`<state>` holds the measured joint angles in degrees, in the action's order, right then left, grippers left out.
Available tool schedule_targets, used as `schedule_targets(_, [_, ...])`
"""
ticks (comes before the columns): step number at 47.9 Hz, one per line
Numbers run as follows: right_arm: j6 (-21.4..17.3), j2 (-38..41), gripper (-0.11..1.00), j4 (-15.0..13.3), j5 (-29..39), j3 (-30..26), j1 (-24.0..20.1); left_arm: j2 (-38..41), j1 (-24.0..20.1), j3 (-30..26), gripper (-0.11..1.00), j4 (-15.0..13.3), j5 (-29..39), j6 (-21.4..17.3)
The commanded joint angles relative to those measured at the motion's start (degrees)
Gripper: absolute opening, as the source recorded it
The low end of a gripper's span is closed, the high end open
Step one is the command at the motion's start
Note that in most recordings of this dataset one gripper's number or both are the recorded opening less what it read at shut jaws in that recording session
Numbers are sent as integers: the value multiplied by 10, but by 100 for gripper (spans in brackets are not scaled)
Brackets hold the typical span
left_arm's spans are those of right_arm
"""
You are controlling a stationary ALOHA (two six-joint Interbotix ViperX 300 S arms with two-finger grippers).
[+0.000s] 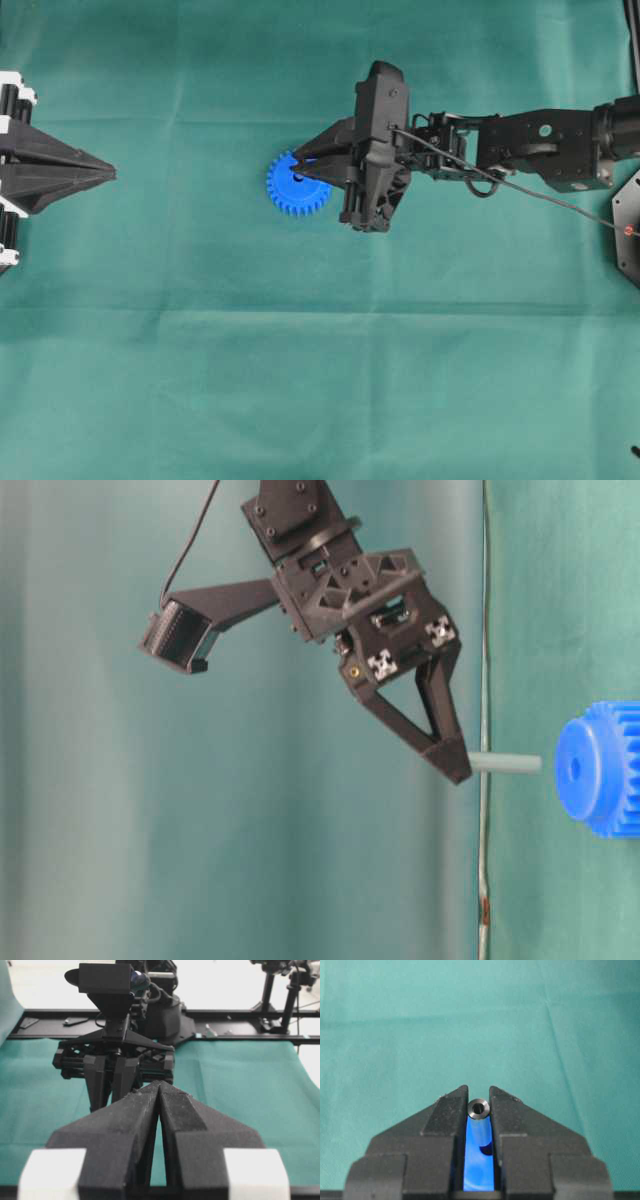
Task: Insert the shaft placed at a random location into the center hole of the medium gear at another random location.
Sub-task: 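Align the held shaft above the gear's center hole with the right gripper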
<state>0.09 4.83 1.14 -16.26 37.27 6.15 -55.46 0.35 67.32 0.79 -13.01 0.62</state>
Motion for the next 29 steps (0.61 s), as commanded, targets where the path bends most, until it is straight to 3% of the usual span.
schedule_targets(1, [3,-6,13,2,-4,-21,-1,4,0,-11,0,2,-3,0])
schedule_targets(29, [3,34,13,2,-18,-23,-1,4,0,-11,0,2,-1,1])
